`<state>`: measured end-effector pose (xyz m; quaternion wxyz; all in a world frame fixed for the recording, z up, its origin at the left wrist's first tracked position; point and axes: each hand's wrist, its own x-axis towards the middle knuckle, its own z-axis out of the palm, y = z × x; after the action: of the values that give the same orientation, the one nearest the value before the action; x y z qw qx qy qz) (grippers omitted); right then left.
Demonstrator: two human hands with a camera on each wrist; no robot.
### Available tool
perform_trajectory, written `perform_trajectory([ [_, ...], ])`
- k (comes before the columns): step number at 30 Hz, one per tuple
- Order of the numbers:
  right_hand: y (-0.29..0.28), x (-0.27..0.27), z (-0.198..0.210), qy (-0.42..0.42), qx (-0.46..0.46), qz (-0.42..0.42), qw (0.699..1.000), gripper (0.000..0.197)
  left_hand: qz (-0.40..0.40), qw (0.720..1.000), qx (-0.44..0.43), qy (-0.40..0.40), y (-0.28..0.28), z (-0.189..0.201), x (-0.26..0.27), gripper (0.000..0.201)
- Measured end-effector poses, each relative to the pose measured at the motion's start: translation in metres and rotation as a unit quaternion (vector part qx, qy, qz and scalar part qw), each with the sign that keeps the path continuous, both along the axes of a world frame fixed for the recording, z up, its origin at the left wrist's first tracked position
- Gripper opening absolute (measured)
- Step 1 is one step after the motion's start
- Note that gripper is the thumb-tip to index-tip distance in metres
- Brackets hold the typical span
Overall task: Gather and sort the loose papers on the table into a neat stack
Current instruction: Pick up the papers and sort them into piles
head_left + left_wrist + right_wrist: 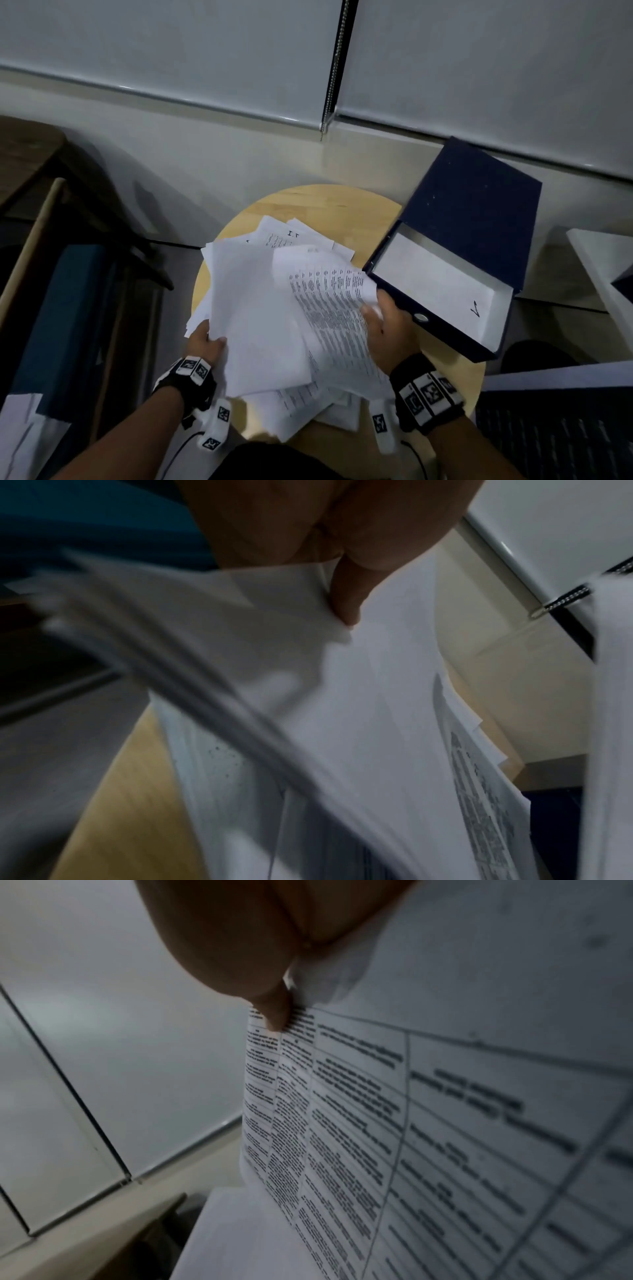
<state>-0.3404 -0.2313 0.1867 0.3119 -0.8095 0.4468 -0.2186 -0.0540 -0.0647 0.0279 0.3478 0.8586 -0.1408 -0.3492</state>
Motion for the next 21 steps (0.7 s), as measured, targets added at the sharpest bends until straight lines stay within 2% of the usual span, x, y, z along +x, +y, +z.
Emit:
perform_trajectory([
  [4,-0.020,0.009,0.046,-0.078,-0.011,0.002,0.997,0.014,0.018,0.999,-0.033,0.019,-0.001,0.006,0.007,0.020],
  [6,-0.029,0.015,0.063,-0.143,0.041,-0.019,0.989,0.022,0.033,0.998,-0.053,0.032,-0.001,0.008,0.008,0.020],
  [8,-0.039,0.023,0.060,-0.183,0.104,-0.058,0.976,0.027,0.046,0.993,-0.085,0.060,-0.004,0.014,0.007,0.023],
  [12,-0.043,0.038,0.024,-0.141,0.204,-0.105,0.963,0.042,0.039,0.977,-0.172,0.123,-0.018,0.040,-0.006,0.034],
  [17,-0.029,0.055,0.022,-0.063,0.193,-0.071,0.977,0.041,-0.005,0.944,-0.270,0.190,-0.028,0.070,-0.018,0.042],
  [21,-0.021,0.063,0.026,-0.067,0.208,-0.067,0.973,0.050,-0.005,0.910,-0.329,0.251,-0.027,0.077,-0.019,0.051],
])
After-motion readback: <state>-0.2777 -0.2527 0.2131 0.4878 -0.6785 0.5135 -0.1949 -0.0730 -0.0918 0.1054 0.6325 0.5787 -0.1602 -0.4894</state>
